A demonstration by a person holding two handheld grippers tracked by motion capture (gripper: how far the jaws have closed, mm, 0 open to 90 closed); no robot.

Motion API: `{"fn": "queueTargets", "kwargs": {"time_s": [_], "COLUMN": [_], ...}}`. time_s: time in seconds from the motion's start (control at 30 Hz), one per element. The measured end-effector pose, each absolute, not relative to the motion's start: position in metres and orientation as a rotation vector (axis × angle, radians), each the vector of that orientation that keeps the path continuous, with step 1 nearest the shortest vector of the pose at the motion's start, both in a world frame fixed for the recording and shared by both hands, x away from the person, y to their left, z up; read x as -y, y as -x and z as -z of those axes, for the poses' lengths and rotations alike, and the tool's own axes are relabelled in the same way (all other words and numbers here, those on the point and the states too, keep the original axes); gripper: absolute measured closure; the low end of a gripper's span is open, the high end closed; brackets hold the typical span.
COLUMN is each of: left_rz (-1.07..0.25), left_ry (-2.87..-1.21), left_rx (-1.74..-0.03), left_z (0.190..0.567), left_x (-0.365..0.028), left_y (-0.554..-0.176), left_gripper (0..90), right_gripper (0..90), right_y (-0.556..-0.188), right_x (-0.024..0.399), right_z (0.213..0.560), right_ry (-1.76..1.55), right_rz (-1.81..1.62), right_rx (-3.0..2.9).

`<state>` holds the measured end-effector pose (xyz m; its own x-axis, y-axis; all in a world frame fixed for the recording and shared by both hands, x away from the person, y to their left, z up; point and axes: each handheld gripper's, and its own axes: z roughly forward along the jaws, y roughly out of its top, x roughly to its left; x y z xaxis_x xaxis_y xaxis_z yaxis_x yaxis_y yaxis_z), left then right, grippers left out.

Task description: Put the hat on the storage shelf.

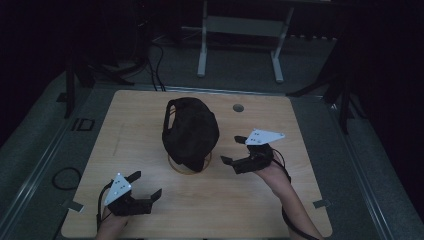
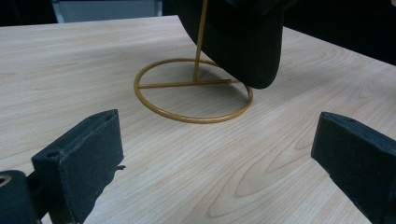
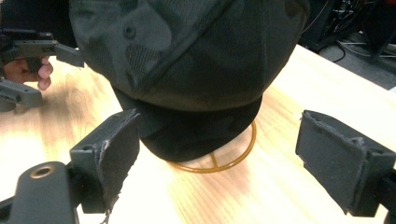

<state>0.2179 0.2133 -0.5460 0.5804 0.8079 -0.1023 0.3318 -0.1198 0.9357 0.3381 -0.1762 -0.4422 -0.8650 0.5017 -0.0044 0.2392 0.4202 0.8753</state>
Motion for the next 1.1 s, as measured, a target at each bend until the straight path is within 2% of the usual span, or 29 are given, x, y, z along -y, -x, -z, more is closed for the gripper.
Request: {"fn": "queueTargets", "kwargs": {"time_s": [1.1], "left_rz": [-0.517], "left_ry": [-1.699], "left_rx": [-0.953], "left_z": [0.547], "left_x": [-0.214], "left_y": [-0.219], "left_gripper": [2.7], "right_gripper": [13.9], "right_y": [-0.316], "right_x": [0.217], "right_z": [0.518], "right_ry": [-0.676], "right_rz": [-1.372], "right_rx": [-2.476]}}
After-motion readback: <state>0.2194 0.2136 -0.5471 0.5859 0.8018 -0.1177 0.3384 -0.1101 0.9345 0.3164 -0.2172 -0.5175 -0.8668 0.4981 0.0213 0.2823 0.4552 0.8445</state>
